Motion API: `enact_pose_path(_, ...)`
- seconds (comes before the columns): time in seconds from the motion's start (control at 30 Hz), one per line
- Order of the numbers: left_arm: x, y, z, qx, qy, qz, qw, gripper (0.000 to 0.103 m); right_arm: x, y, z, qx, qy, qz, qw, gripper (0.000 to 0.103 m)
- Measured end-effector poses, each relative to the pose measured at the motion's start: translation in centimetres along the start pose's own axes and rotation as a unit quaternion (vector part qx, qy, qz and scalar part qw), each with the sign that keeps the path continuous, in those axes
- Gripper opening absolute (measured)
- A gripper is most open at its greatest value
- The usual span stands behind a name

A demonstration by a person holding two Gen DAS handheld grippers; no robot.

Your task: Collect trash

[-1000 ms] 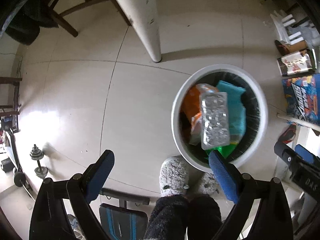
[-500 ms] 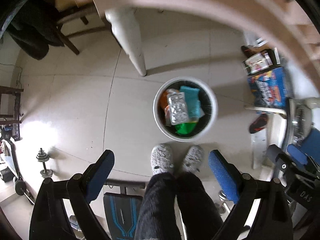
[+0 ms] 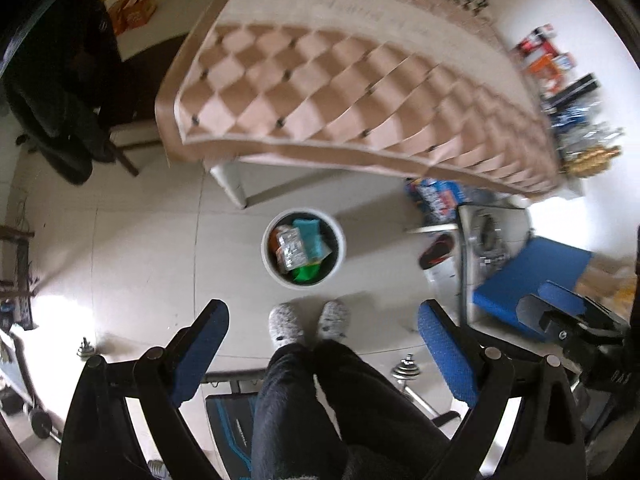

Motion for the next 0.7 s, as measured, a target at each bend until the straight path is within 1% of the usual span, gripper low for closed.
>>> enact_pose_path(0.07,2.1,-1.3,0.0,-0.005,-0.005,0.02,0.9998,0.097,3.3,0.2,-0.1,0.003,-0.007,-0.01,1.0,0.102)
enact_pose_path(0.2,5.4,-3.8,0.5,-0.01,-0.001,0.064,0.9979,0.097,8.4,0.6,0.1,0.011,-0.014,-0.03,0.999,0.102)
enact_pose_path(0.27,7.1,-4.9,0.8,-0.016,-0.005,0.078,0.9968,0.097,10.5,0.7,0.3,0.015,-0.018,-0.035,0.999,0.102)
enact_pose_path(0.43,10.6,-7.1,1.0,-0.026,-0.023,0.105,0.9939,0.097,13.8,0.7,1.3,0.018,-0.022,-0.048,0.998,0.102)
enact_pose_path(0.6,13.1,-8.8,1.1,-0.041,-0.042,0.114,0.9918,0.097,16.1,0.8,1.7,0.028,-0.029,-0.053,0.998,0.103)
enact_pose_path(0.7,13.9,-9.3,1.0,-0.045,-0.05,0.116,0.9909,0.097,17.1,0.9,1.7,0.035,-0.032,-0.057,0.997,0.103)
Point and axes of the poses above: each gripper's, at about its wrist camera, not at the fingertips, and x roughly against the way its jaws point, y to its left, z to its underside, the point moved 8 cm from there along -x, roughly the way its jaws point, and after that the axes turned 7 degrees about z, right-handed, at the moved point
